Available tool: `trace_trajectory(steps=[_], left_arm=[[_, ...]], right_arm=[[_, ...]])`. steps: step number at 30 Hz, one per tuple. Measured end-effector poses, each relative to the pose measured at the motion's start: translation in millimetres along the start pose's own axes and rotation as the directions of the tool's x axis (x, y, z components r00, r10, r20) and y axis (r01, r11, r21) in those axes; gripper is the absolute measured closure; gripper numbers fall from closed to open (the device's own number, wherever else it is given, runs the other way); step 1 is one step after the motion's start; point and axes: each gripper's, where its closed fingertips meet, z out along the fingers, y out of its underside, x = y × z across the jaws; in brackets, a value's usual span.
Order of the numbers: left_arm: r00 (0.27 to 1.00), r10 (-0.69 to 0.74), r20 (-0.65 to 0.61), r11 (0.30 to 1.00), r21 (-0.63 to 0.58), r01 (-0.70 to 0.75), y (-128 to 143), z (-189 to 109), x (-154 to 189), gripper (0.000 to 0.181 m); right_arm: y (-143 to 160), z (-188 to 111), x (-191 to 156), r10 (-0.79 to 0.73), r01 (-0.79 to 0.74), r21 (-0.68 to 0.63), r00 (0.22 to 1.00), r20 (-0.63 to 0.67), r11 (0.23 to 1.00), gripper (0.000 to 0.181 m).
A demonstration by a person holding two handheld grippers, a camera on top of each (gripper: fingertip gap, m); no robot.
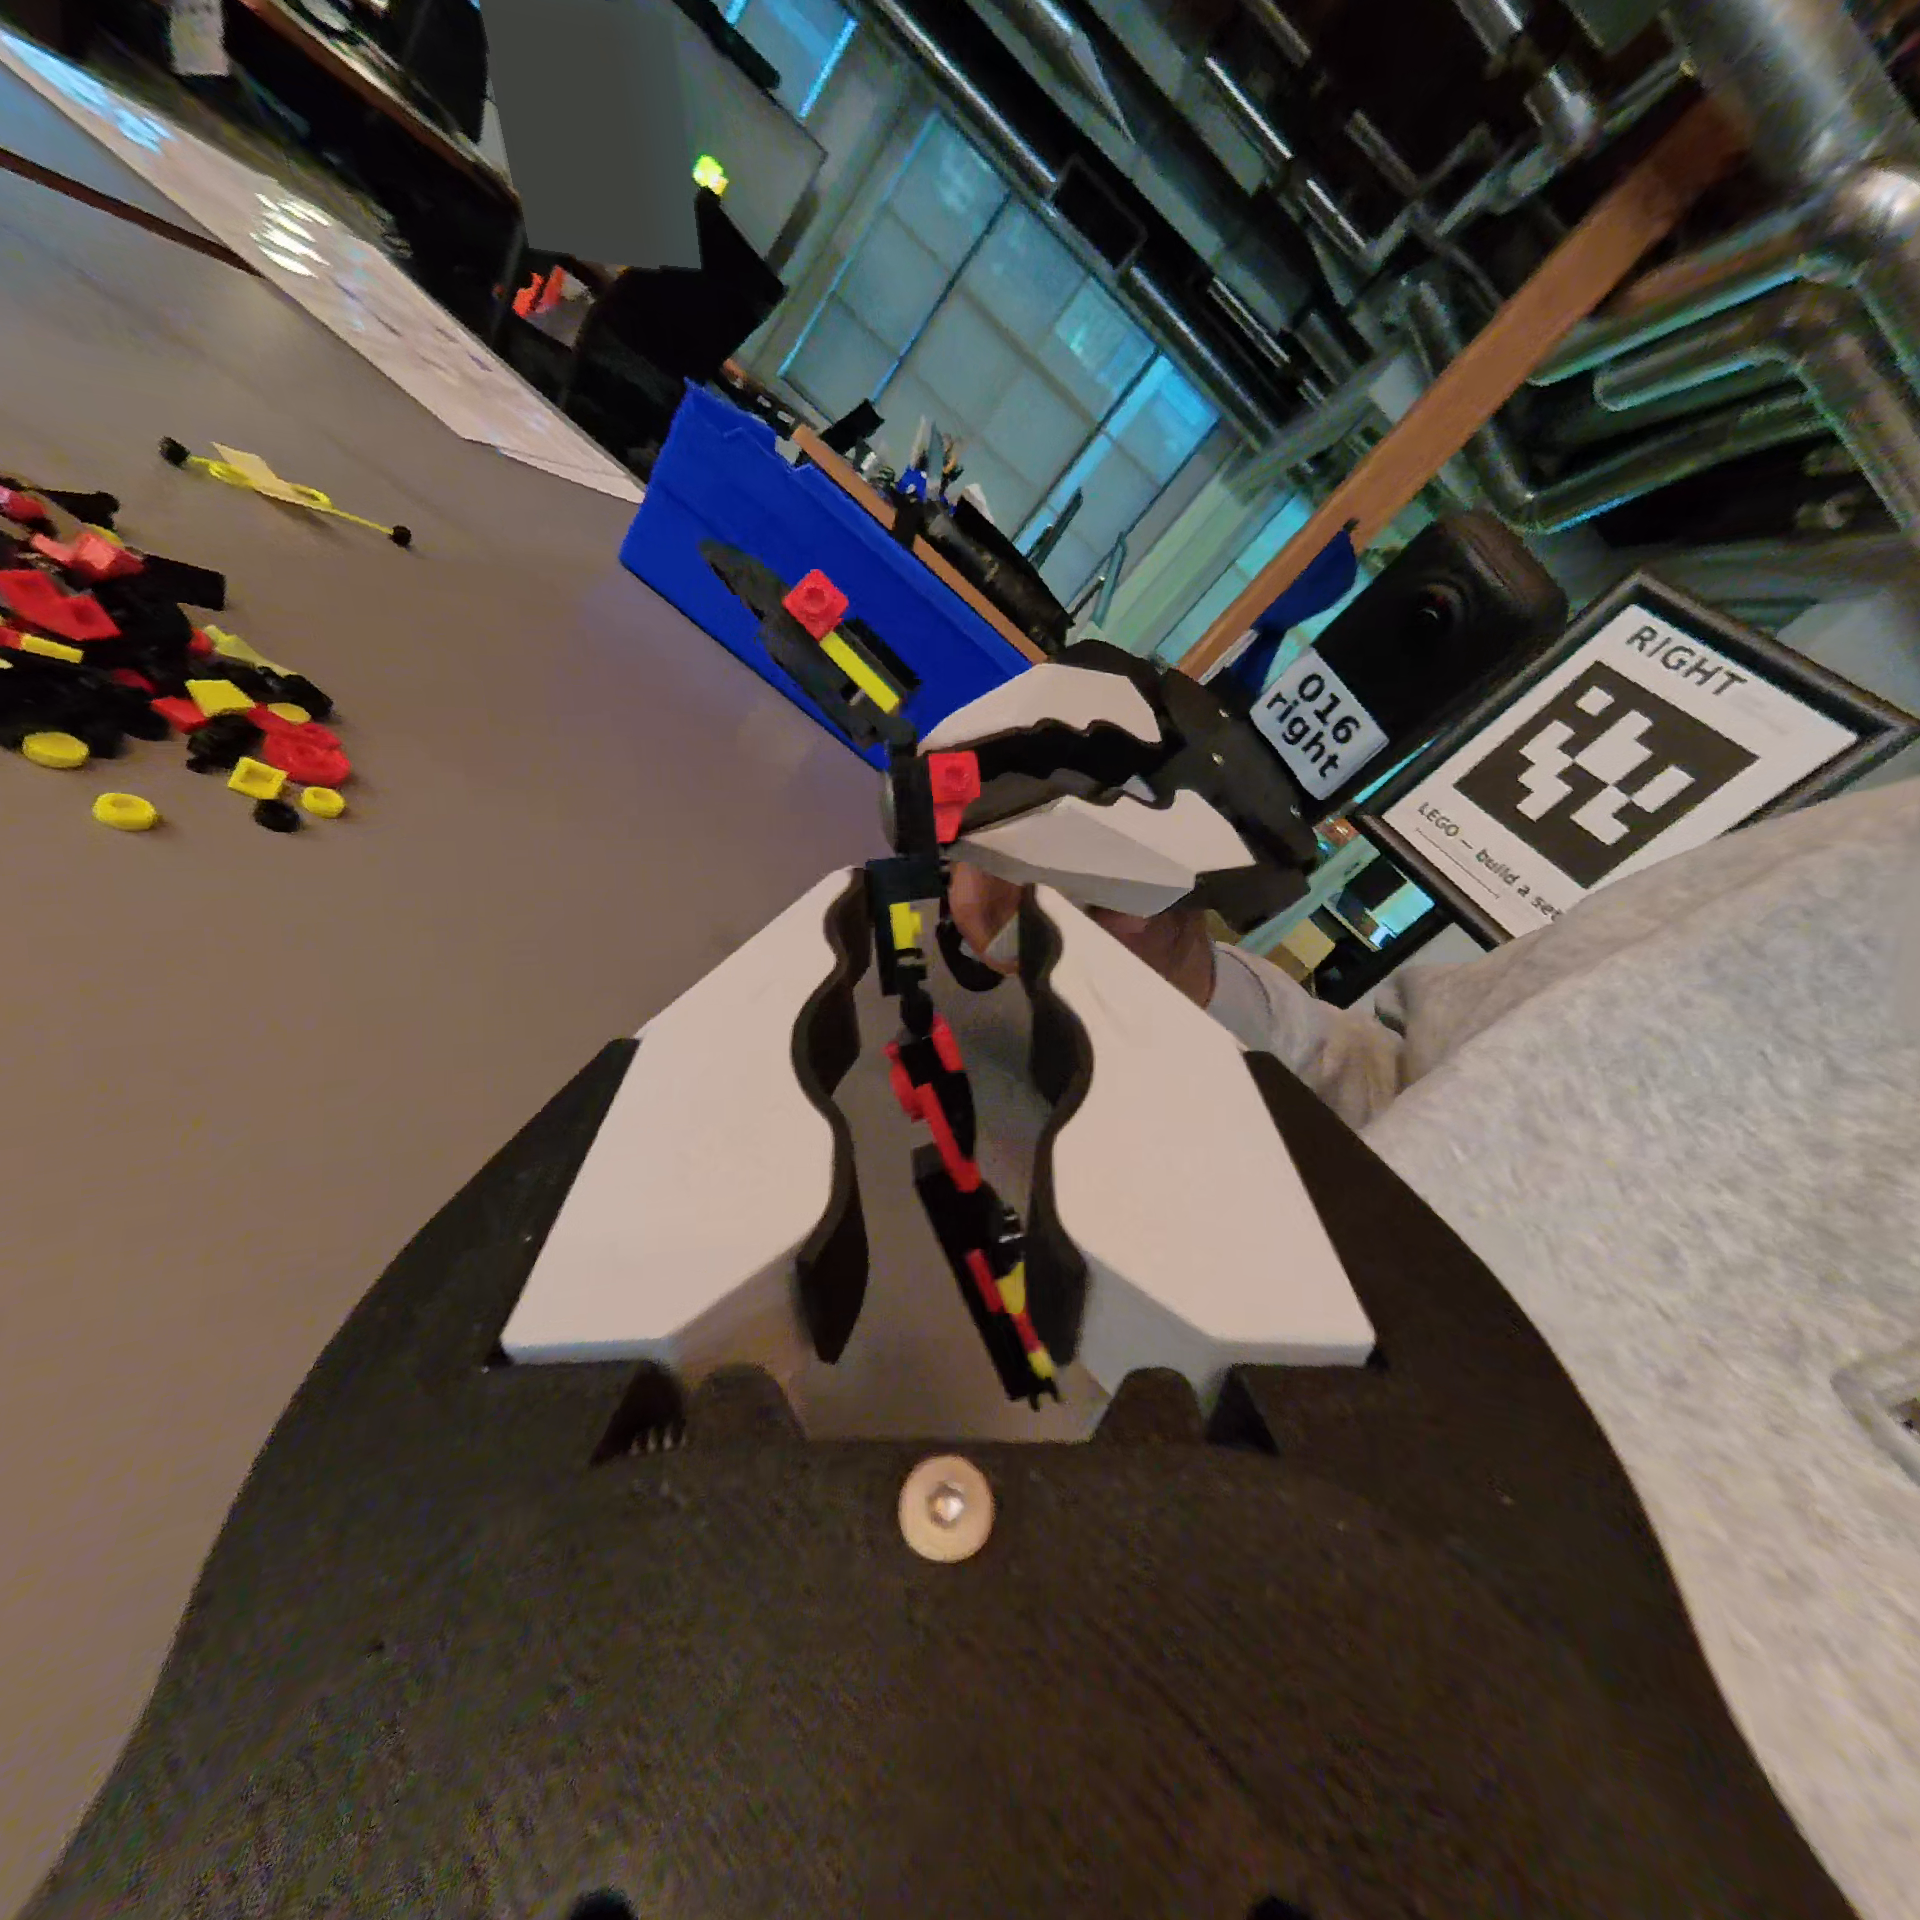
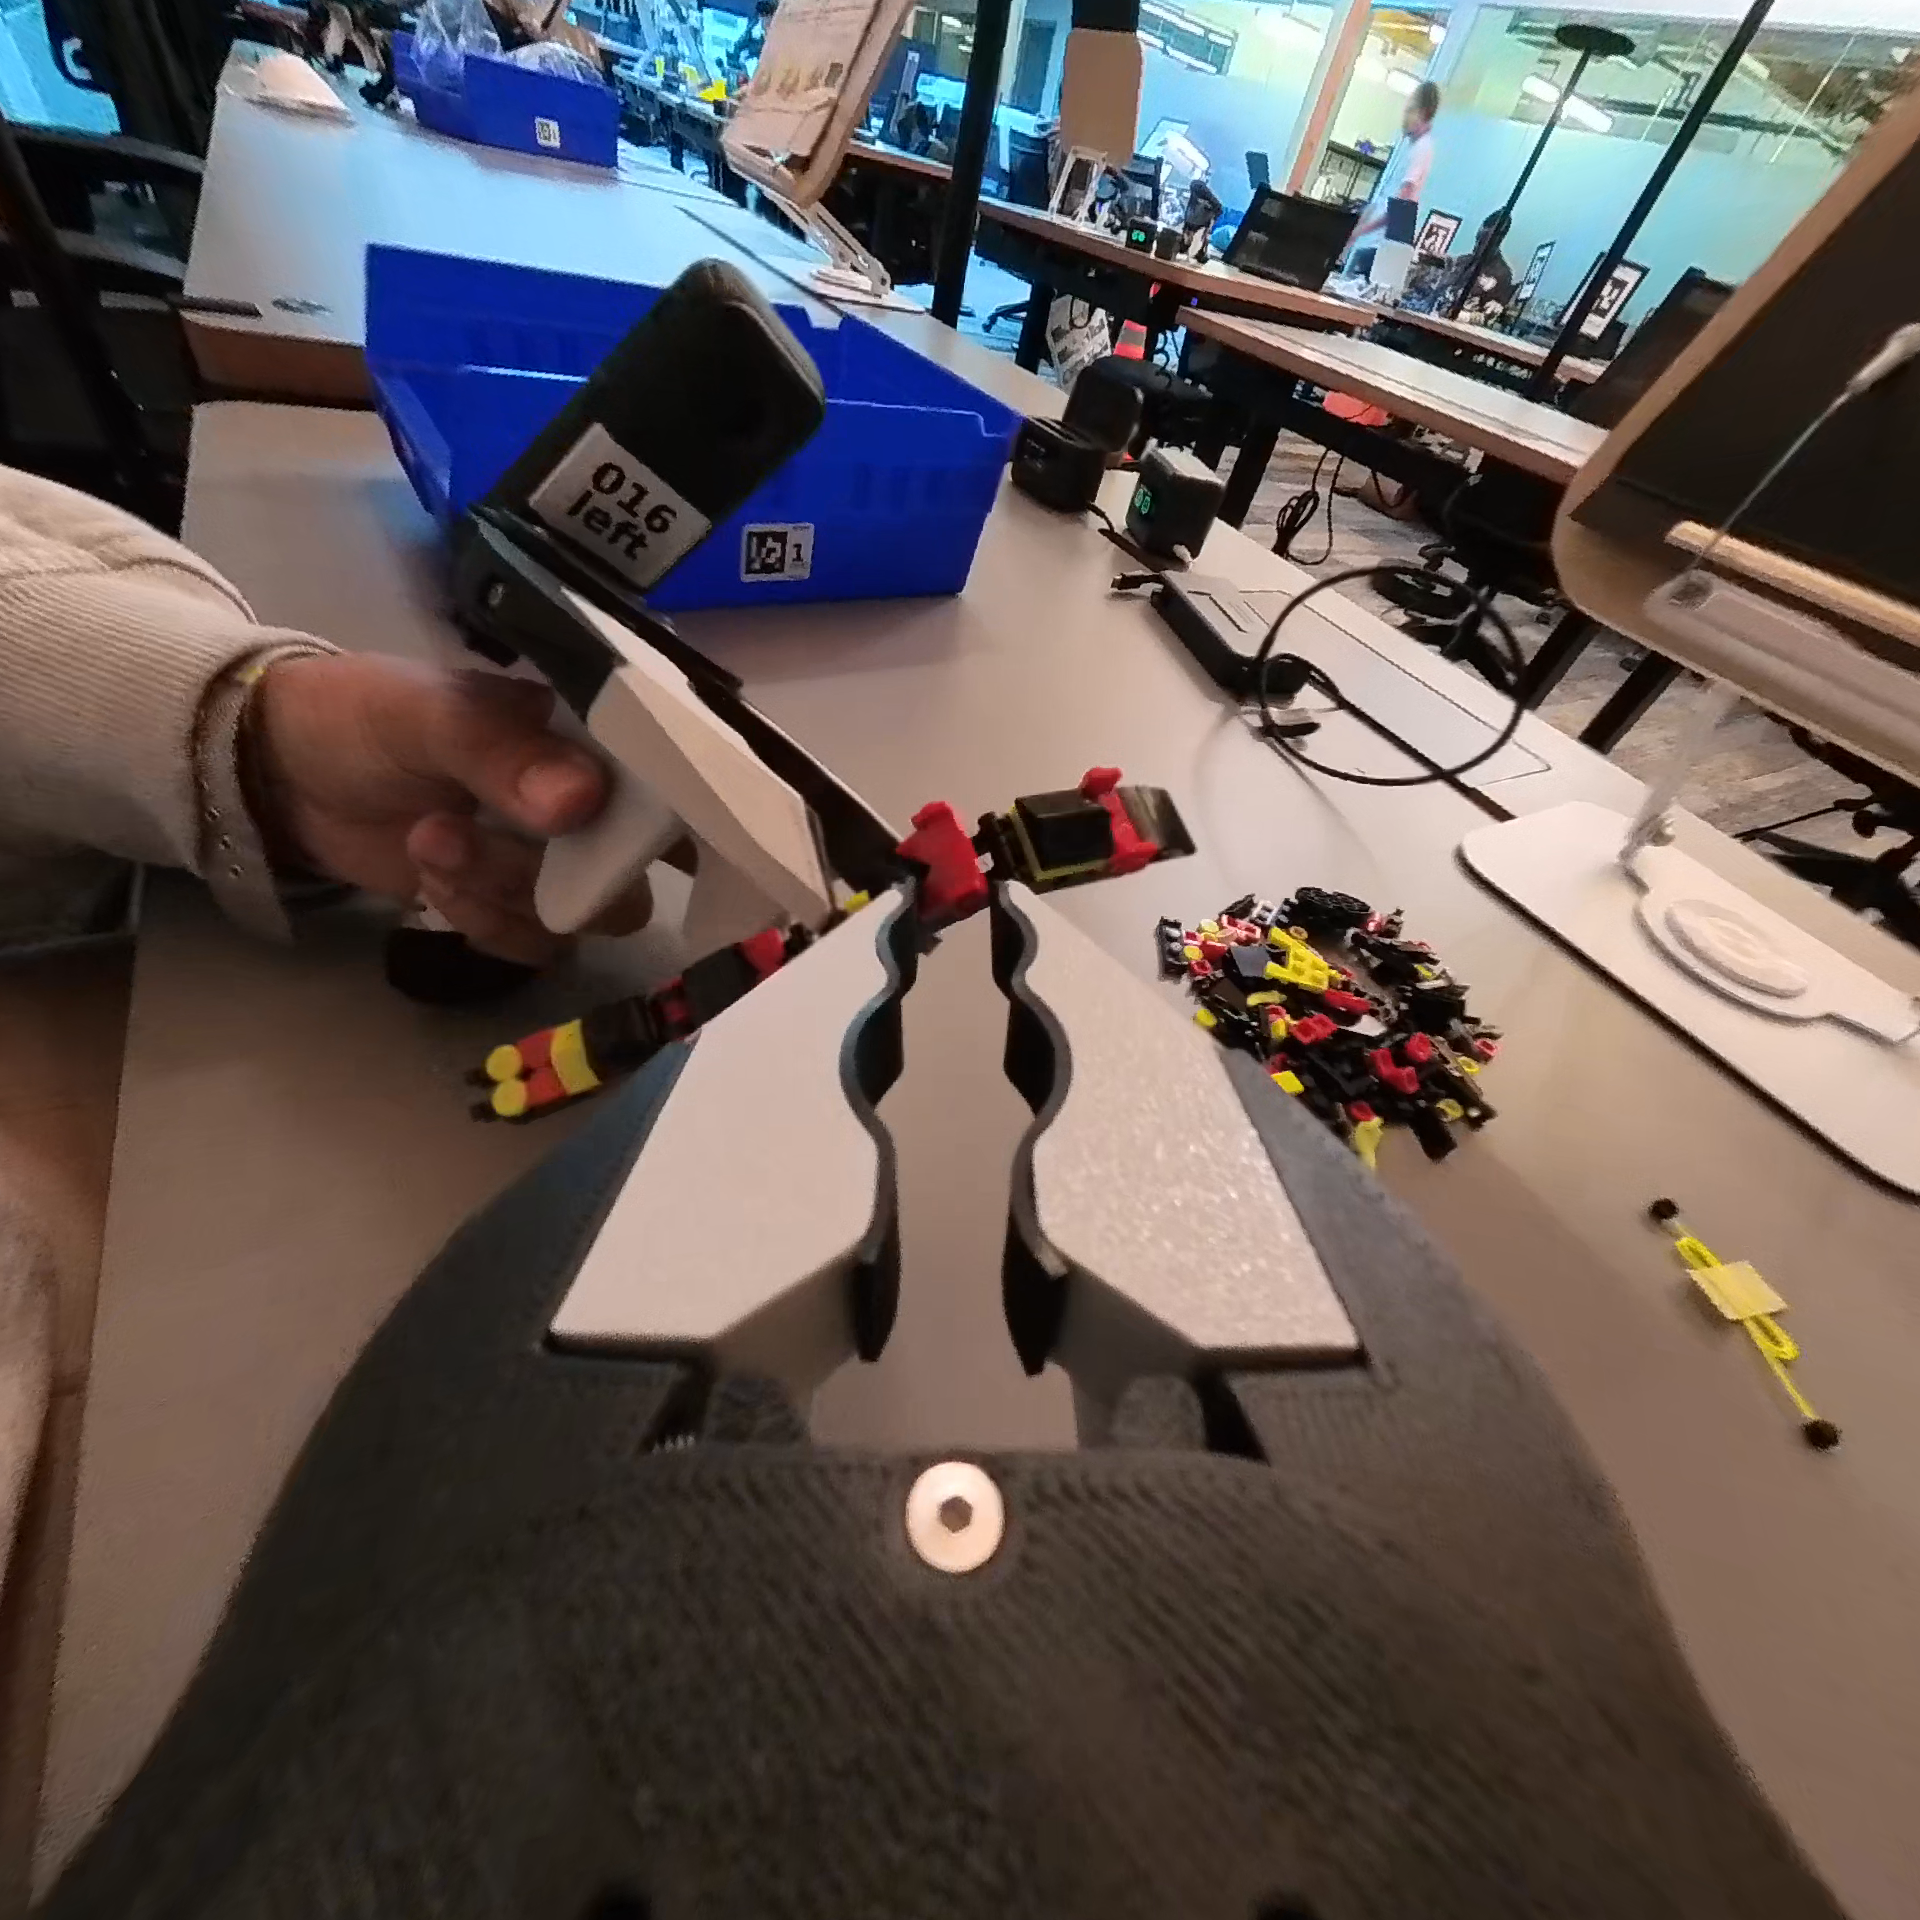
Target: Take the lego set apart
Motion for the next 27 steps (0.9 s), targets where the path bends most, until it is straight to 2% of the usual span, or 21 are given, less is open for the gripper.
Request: trace_trajectory(steps=[4,9,11,15,27], left_arm=[[0.998,0.024,-0.05,0.999,0.022,-0.023,-3.1,-1.1,8.2,0.152],[0.985,0.168,-0.049,0.985,0.04,-0.166,-8.0,-5.7,16.3,0.158],[0.969,0.243,-0.047,0.969,0.059,-0.24,-11.6,-8.9,21.4,0.166],[0.937,0.35,-0.017,0.936,0.052,-0.349,-11.2,-9.6,24.9,0.166],[0.924,0.382,-0.03,0.923,0.068,-0.38,-12.1,-11.2,29.1,0.167]], right_arm=[[-3.9,-1.4,-10.5,-0.15,0.15,0.008,0.989,0.01,0.989,0.17],[-12.8,-5.3,-16.4,-0.293,0.295,0.048,0.955,-0.034,0.954,0.17],[-16.6,-7.2,-18.8,-0.294,0.296,0.081,0.955,-0.025,0.952,0.17],[-19.1,-8.8,-20.8,-0.295,0.296,0.105,0.955,-0.019,0.949,0.171],[-22.4,-9.8,-22.7,-0.241,0.237,0.148,0.971,0.01,0.96,0.17]])
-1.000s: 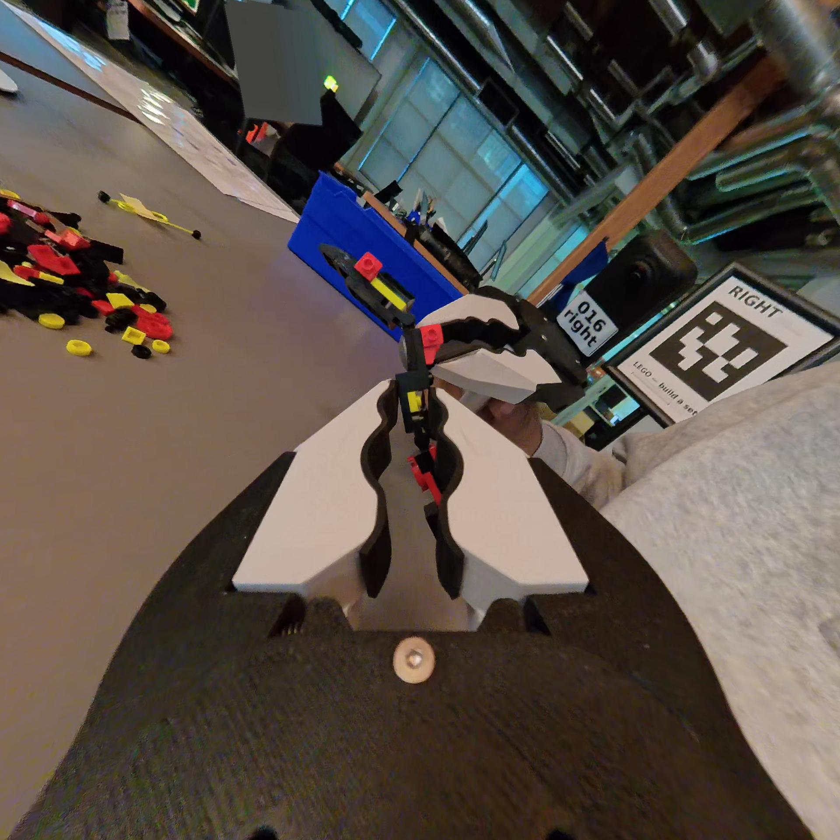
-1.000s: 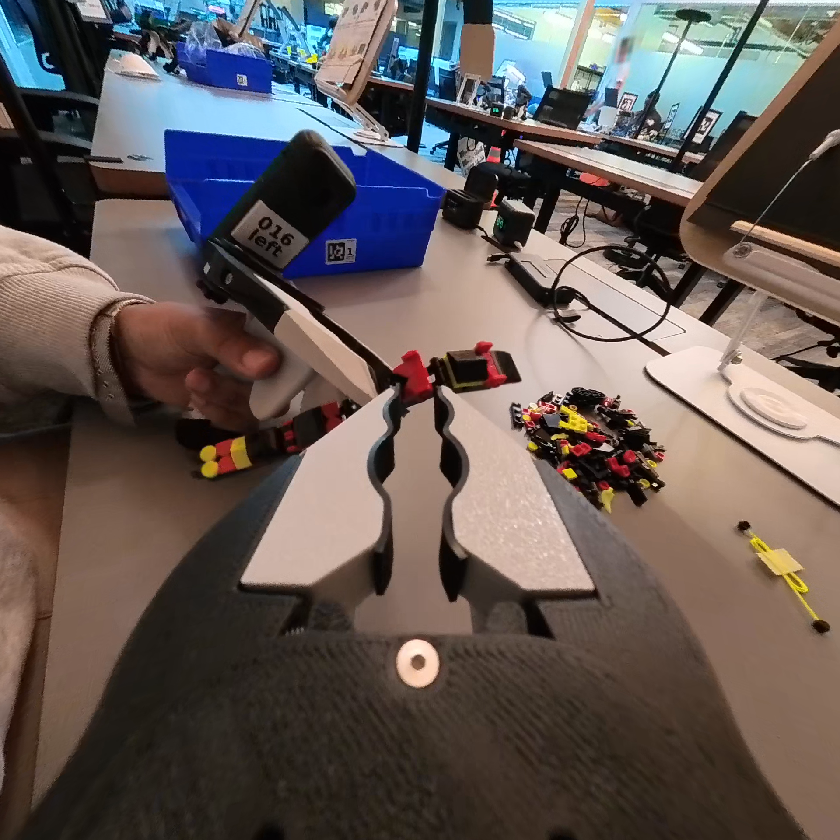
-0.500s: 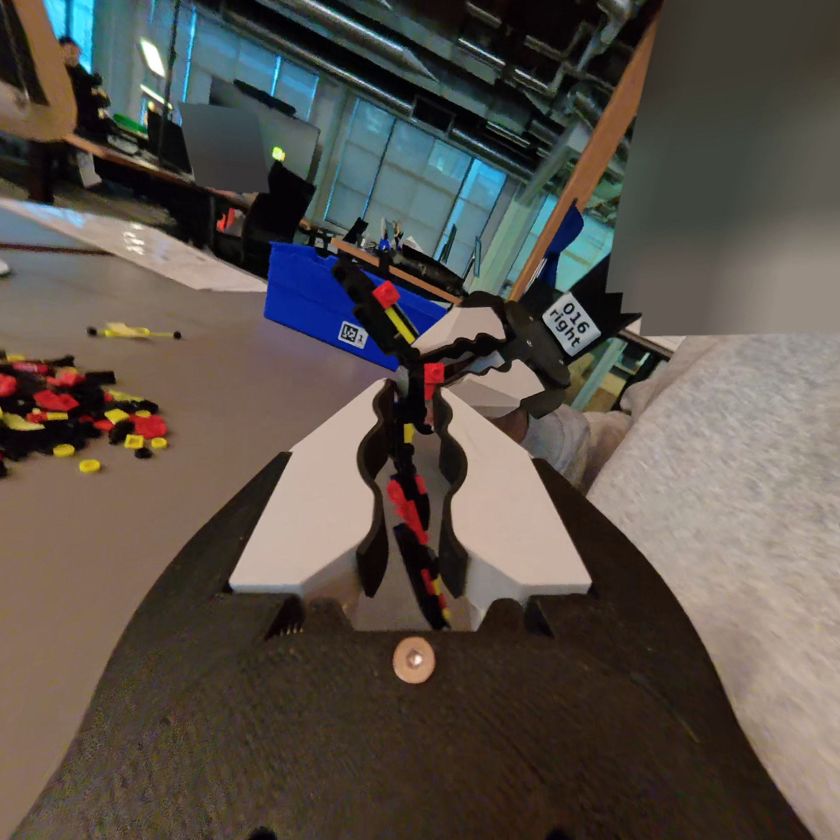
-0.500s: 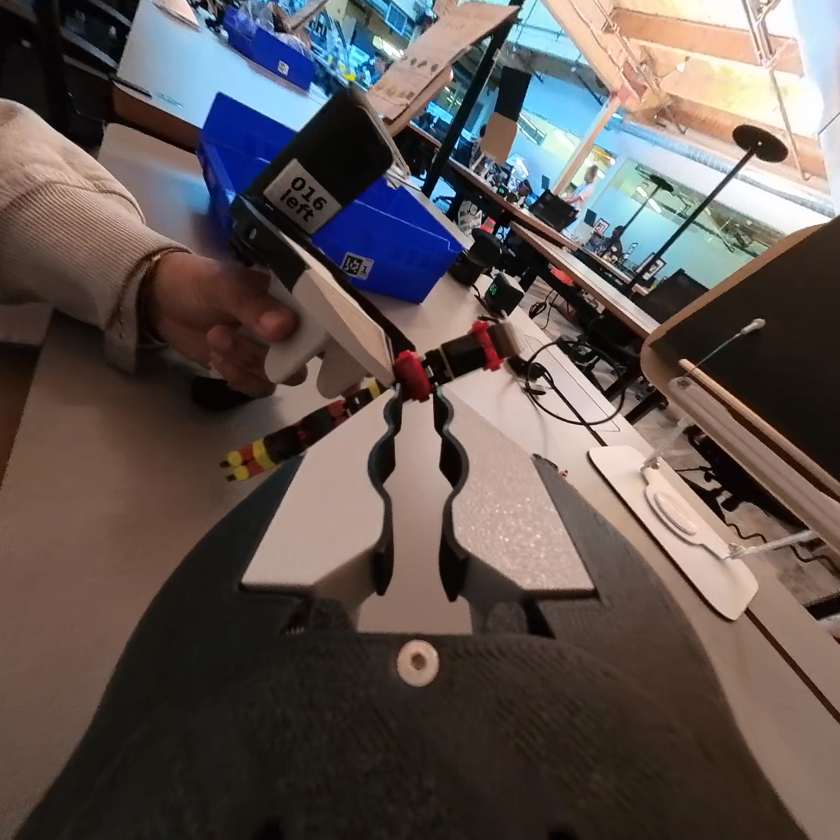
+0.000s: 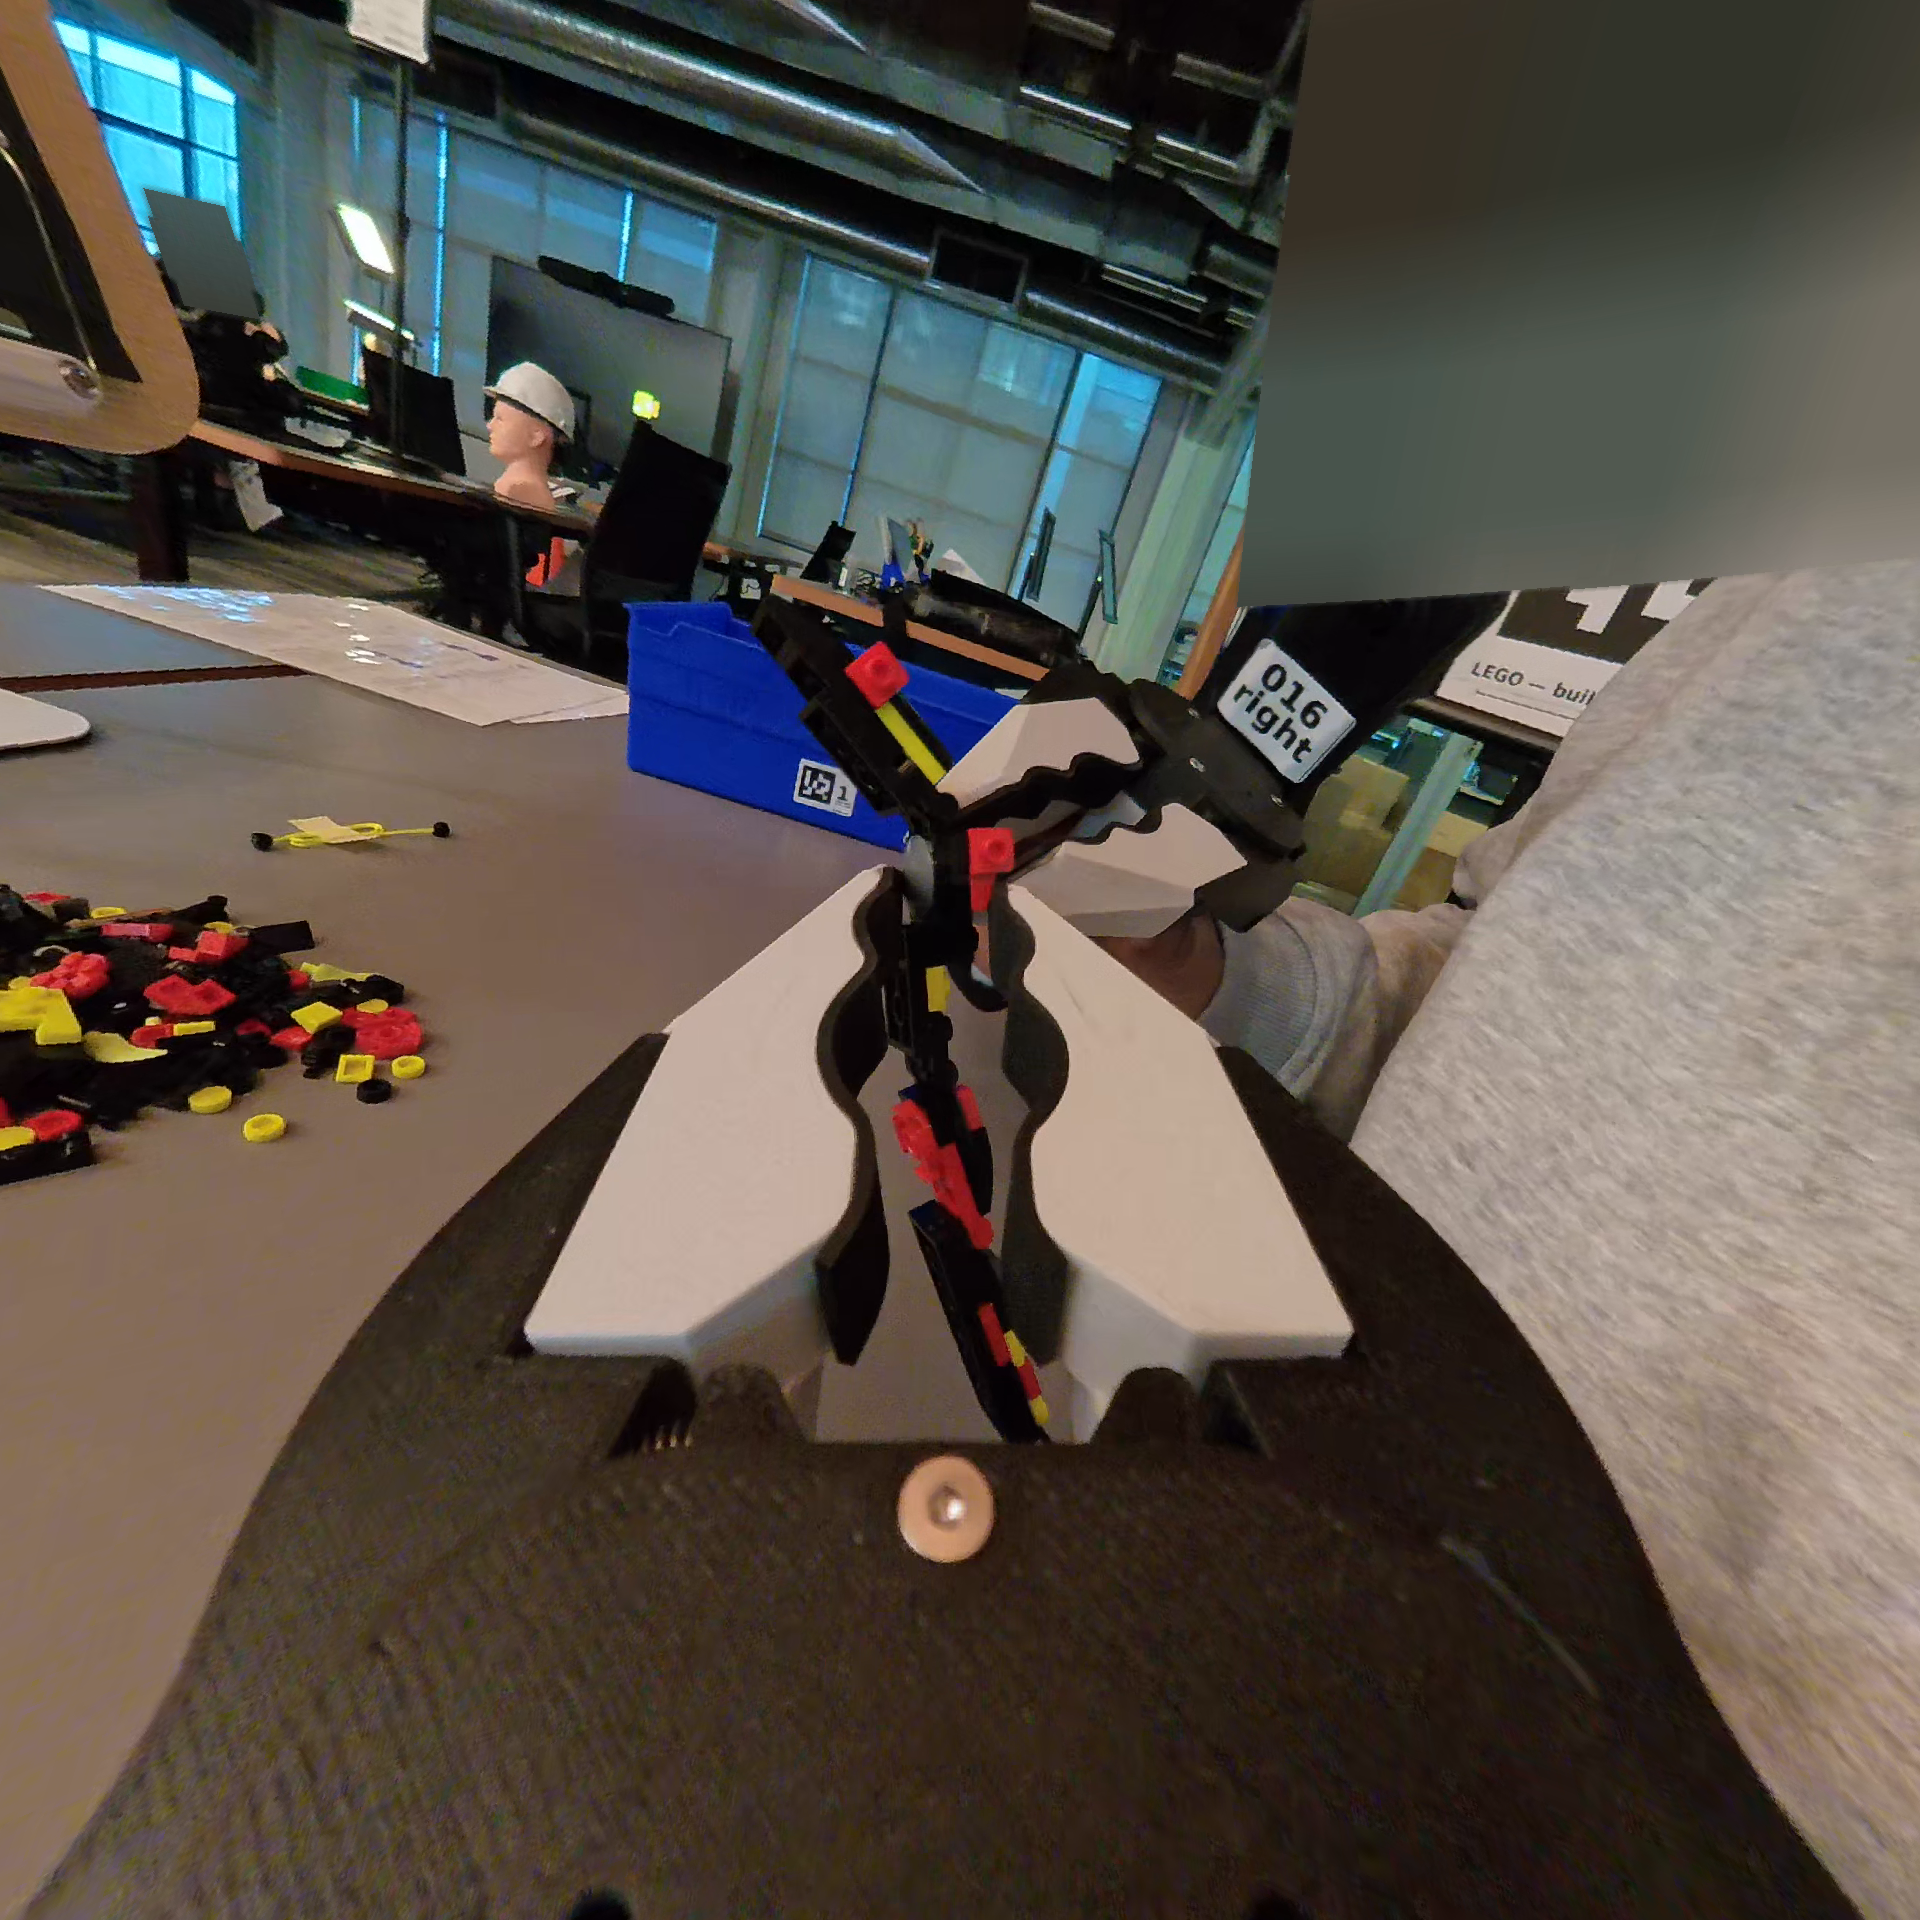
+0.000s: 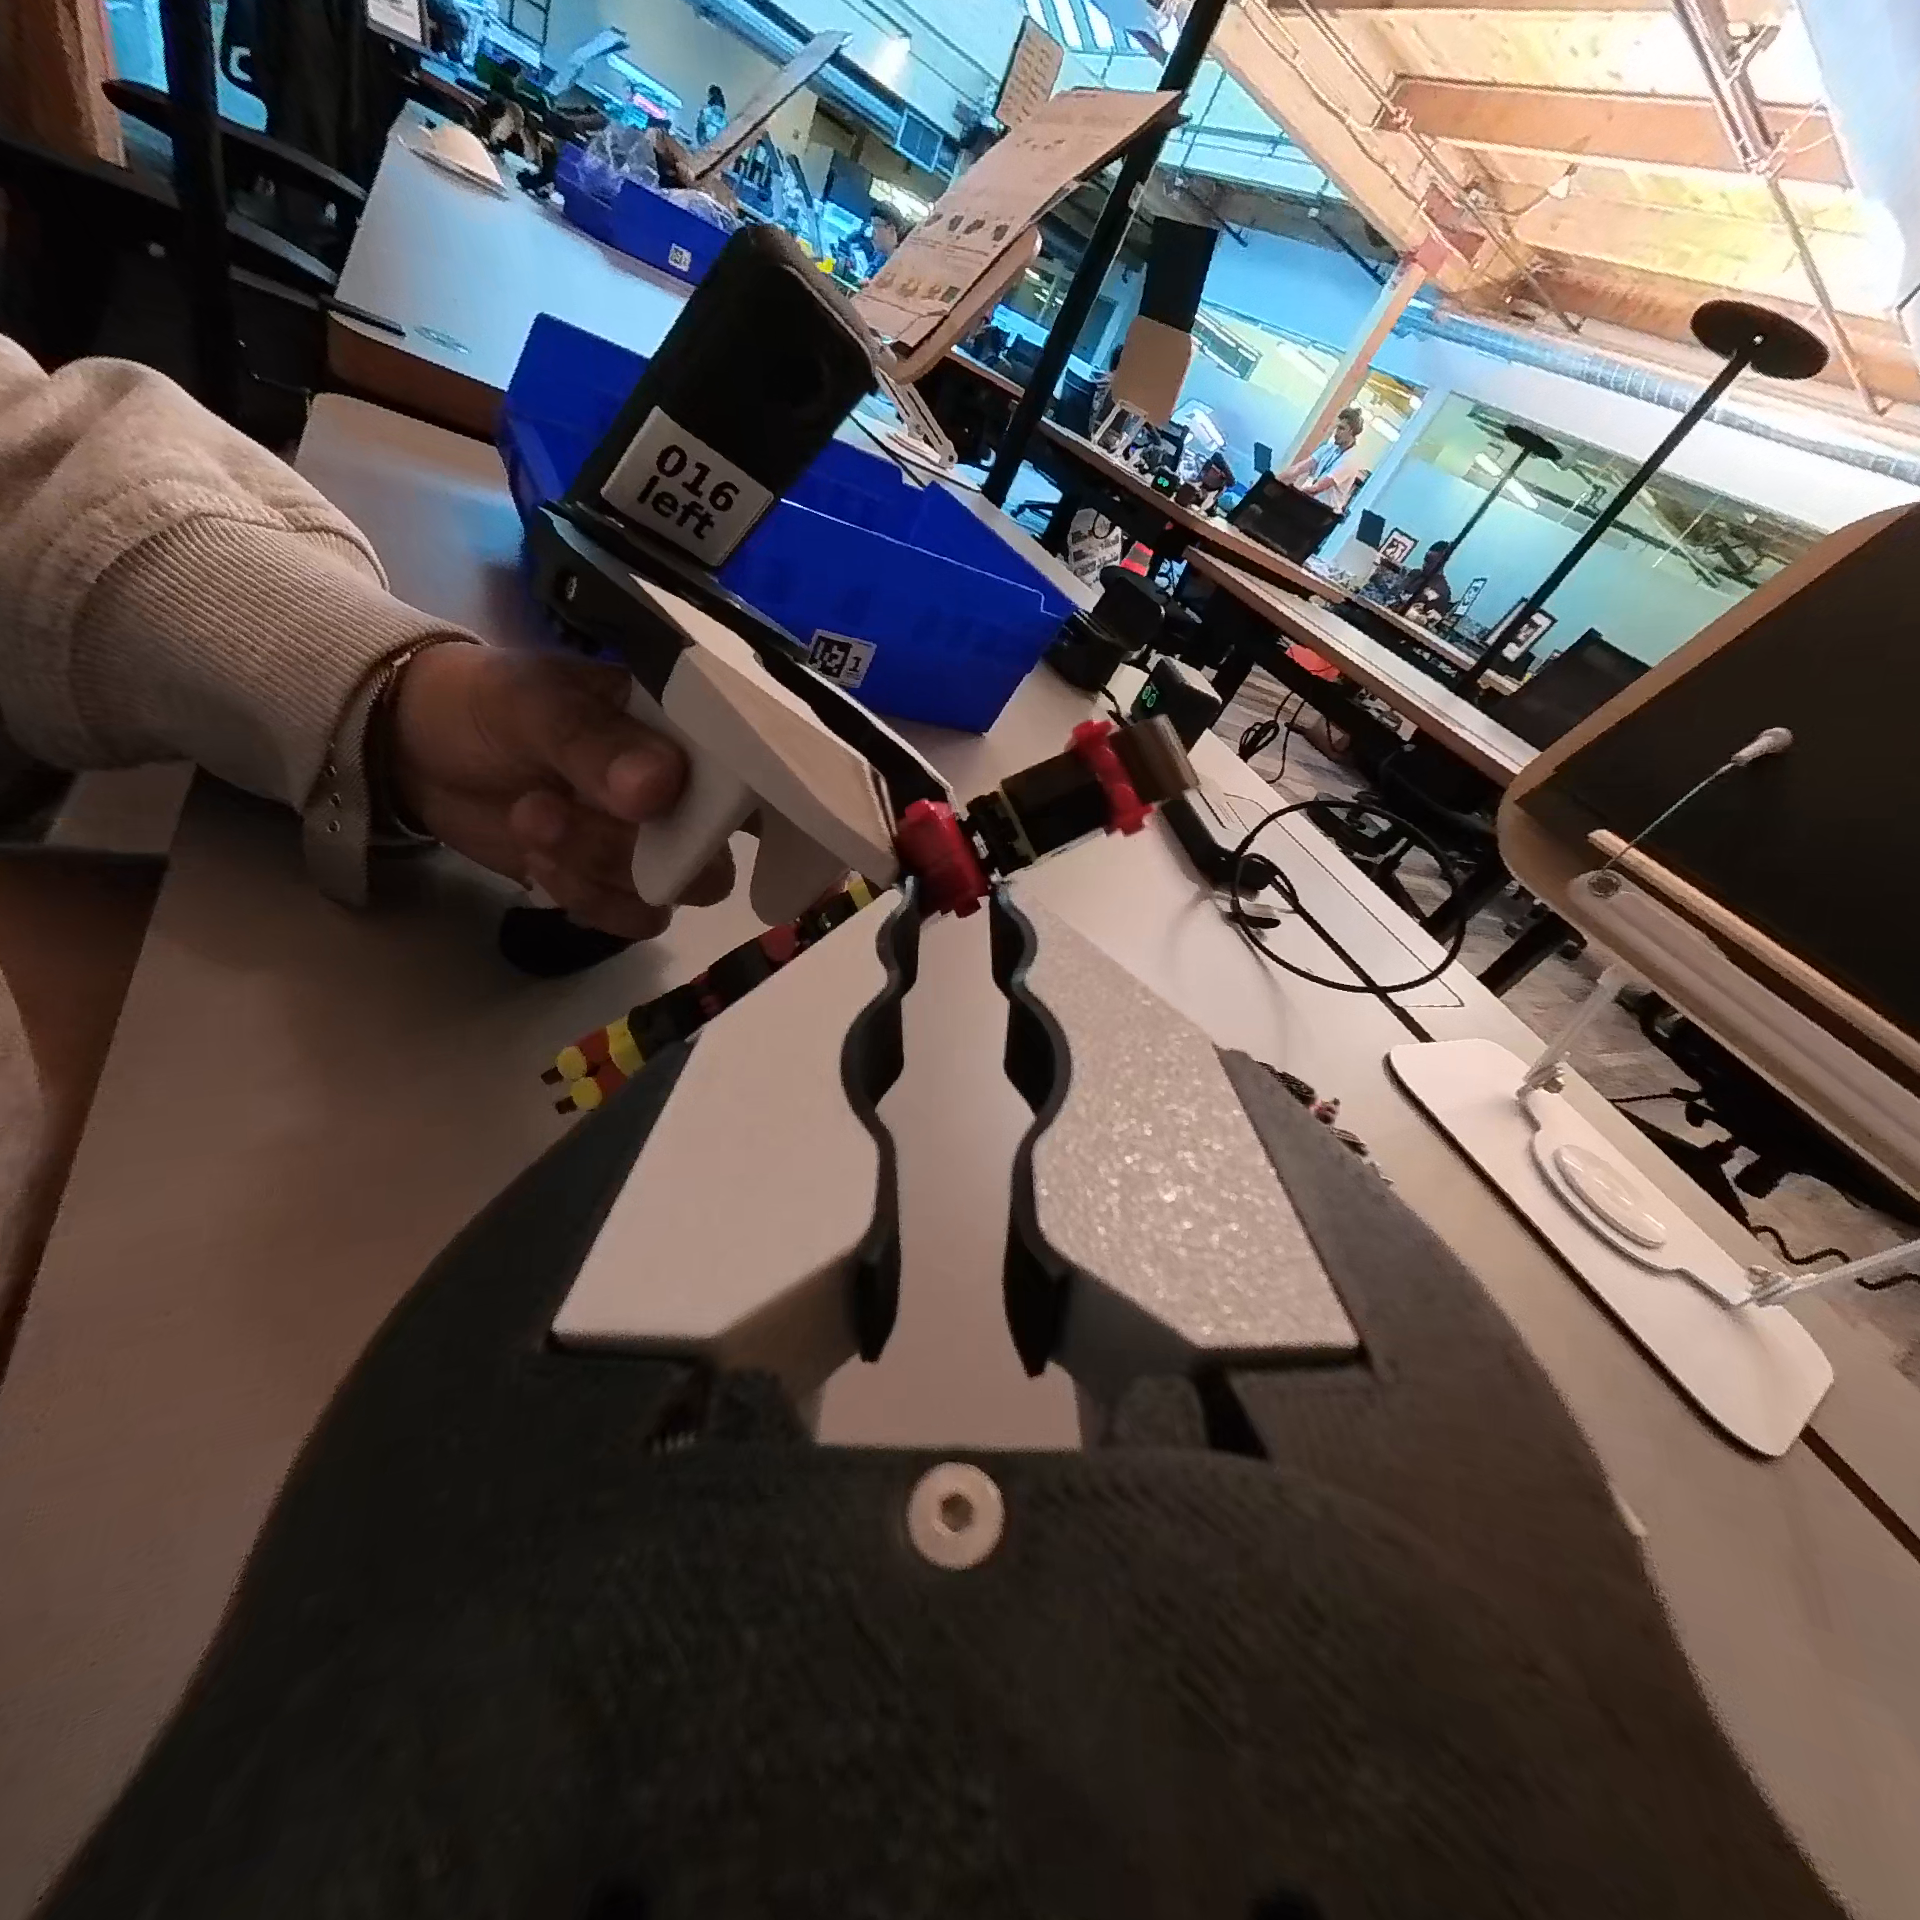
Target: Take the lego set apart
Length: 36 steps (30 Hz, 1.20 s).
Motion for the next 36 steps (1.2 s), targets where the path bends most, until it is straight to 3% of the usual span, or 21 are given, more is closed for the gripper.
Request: trace_trajectory(steps=[22,29,32,36], left_arm=[[0.998,-0.058,-0.03,0.998,0.007,0.058,-0.1,-0.6,0.9,0.167],[0.995,-0.101,0.026,0.995,-0.013,0.102,4.4,-1.1,-10.9,0.168],[0.996,-0.089,0.032,0.996,-0.018,0.089,4.8,-0.7,-10.8,0.168],[0.996,-0.084,0.036,0.996,-0.025,0.085,5.9,0.0,-10.9,0.168]], right_arm=[[-4.1,-2.3,0.3,0.167,-0.171,0.056,0.983,0.072,0.984,0.173],[7.7,-4.3,5.3,-0.055,0.055,-0.056,0.998,-0.006,0.997,0.171],[18.3,-2.0,1.2,-0.172,0.17,-0.158,0.985,0.002,0.973,0.166],[16.0,-0.9,-0.2,-0.327,0.314,-0.201,0.945,-0.033,0.928,0.168]])
